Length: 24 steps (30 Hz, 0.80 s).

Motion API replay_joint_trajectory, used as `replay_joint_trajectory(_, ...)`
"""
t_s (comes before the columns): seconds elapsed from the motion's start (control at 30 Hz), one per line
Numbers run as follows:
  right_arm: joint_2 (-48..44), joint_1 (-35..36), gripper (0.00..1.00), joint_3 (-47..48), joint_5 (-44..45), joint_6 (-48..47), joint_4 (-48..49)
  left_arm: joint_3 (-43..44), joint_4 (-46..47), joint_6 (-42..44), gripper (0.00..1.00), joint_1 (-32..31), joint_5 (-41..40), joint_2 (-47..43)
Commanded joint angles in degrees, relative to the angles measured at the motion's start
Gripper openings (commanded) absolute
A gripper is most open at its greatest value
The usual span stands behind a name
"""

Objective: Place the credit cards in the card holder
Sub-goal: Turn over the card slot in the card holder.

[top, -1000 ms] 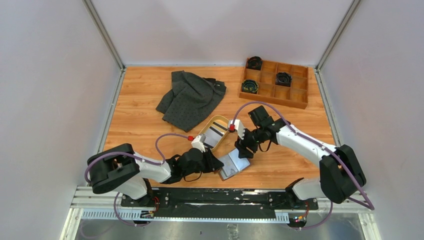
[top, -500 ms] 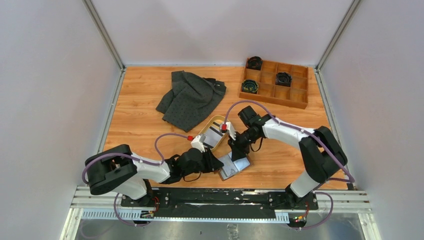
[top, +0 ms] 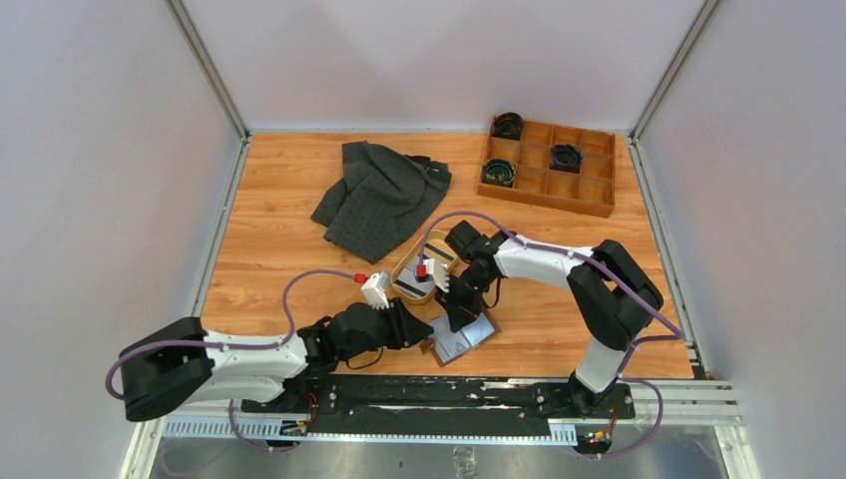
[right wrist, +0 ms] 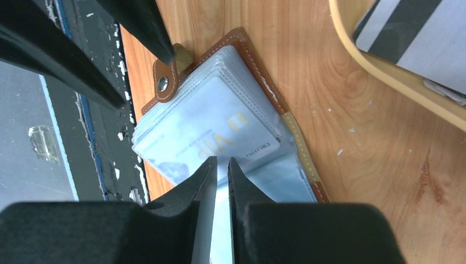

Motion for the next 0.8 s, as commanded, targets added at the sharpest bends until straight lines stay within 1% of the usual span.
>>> replay_joint_trajectory(0.0, 0.49, 0.95, 0.18, 0.61, 4.56, -1.05, -3.21, -2.29, -3.86, 4.13, 0.39, 0.34, -1.55, -6.95)
replay_joint_trajectory(0.13, -2.77, 0.88, 0.21, 1.82, 0.75, -4.8, -6.59, -3.32, -4.65, 6.35, 0.41, 0.41, -1.08, -11.92)
replay_joint_trajectory(0.3, -4.46, 0.85, 0.23, 2.66, -4.41, -9.58, -10.85, -3.89, -4.65, 6.47, 0.42, 0.34, -0.4, -13.41)
replay_joint_trajectory(0.5, -5.38, 0.72, 0.24, 4.33, -5.92, -13.32, -15.46, -3.67, -4.65, 6.58, 0.42, 0.4, 0.14, -14.34)
replay_joint_trajectory(0.67, -12.1, -0.57, 0.26, 2.87, -5.01, -17.56, -17.41, -5.2, -4.65, 7.45, 0.43, 0.39, -1.08, -19.11)
replay_joint_trajectory(0.77, -15.91, -2.88, 0.27, 2.22, -5.17, -18.67, -17.88, -6.75, -4.65, 7.29, 0.5, 0.35, -2.49, -23.28)
